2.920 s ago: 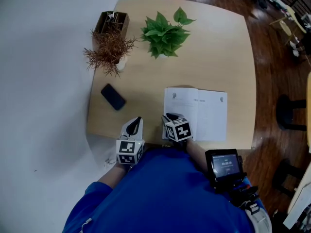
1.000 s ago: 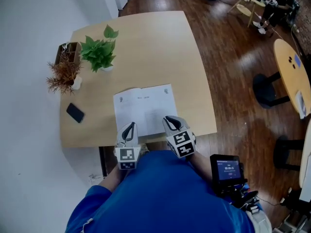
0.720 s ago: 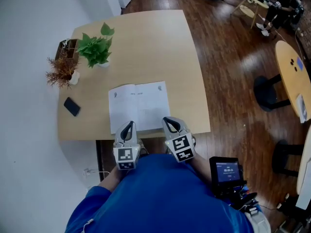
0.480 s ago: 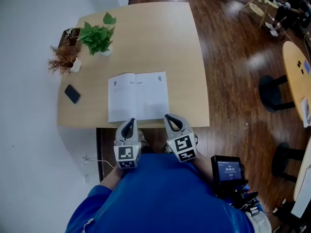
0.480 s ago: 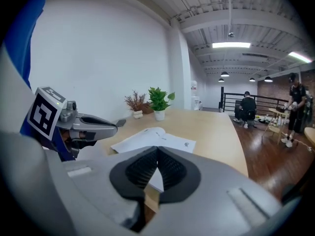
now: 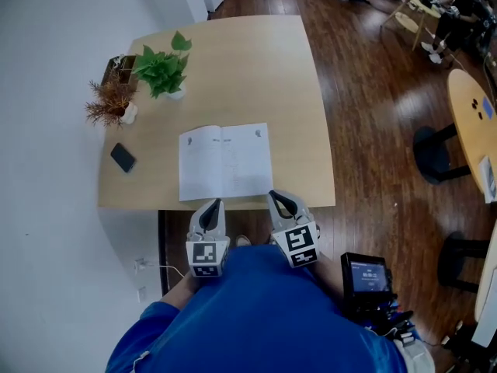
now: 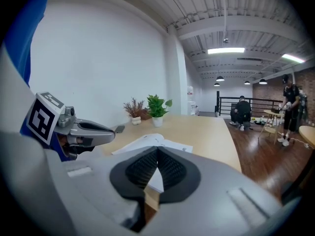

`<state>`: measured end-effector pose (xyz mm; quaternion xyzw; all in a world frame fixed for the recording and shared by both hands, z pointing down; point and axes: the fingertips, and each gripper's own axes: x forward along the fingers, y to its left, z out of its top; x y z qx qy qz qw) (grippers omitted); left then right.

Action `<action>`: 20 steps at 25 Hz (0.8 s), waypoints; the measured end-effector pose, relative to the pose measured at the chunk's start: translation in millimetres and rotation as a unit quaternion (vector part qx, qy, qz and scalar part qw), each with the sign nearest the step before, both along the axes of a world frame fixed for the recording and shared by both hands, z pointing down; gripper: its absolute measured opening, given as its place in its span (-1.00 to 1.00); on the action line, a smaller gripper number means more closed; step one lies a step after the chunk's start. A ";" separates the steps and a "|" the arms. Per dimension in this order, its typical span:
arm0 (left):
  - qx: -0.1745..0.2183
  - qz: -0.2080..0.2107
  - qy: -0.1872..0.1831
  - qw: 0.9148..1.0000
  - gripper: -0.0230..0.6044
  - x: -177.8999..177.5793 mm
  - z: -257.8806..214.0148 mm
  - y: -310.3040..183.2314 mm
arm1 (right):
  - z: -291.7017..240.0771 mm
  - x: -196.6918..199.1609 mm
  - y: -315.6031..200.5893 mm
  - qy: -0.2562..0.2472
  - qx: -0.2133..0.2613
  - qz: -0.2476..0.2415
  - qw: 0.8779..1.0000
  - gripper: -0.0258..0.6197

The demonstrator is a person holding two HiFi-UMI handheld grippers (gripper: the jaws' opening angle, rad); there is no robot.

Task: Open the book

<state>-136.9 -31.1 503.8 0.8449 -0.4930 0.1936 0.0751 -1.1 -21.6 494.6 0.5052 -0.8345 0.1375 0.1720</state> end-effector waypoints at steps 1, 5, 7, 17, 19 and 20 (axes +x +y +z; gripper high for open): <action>0.002 0.003 0.002 1.000 -0.91 0.0 -3.2 -0.4 | -2.9 -0.3 0.9 0.002 0.002 0.003 1.000 -0.91; 0.008 0.012 0.016 1.000 -0.91 -9.1 -7.5 3.0 | -10.9 -8.2 7.7 0.008 0.012 0.014 1.000 -0.91; 0.010 0.016 0.018 1.000 -0.91 -13.1 -7.7 4.9 | -13.3 -12.3 12.5 0.009 0.017 0.019 1.000 -0.91; 0.000 0.017 0.026 1.000 -0.91 -20.6 -5.4 8.5 | -21.6 -16.5 13.9 0.004 0.022 0.029 0.999 -0.92; -0.004 0.013 0.031 0.999 -0.91 -21.1 -4.9 7.9 | -22.5 -17.1 13.1 0.005 0.022 0.029 0.999 -0.92; -0.005 0.012 0.031 0.999 -0.91 -21.4 -5.6 7.5 | -23.0 -17.6 12.8 0.005 0.022 0.029 0.999 -0.92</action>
